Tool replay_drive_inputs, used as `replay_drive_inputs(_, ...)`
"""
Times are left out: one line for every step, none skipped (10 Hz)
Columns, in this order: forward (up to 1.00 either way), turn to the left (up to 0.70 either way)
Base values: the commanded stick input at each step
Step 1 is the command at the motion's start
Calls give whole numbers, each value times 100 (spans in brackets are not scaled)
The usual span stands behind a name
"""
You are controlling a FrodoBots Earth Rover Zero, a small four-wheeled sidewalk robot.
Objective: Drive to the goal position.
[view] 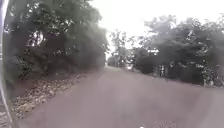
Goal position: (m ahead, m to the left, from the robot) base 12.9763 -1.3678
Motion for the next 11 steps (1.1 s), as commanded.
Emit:
replay_drive_inputs(70, 1)
replay_drive_inputs(70, 1)
replay_drive_inputs(70, 1)
replay_drive_inputs(70, 1)
replay_drive_inputs(70, 1)
replay_drive_inputs(70, 1)
replay_drive_inputs(70, 1)
replay_drive_inputs(70, 1)
replay_drive_inputs(70, 1)
replay_drive_inputs(70, 1)
replay_drive_inputs(70, 1)
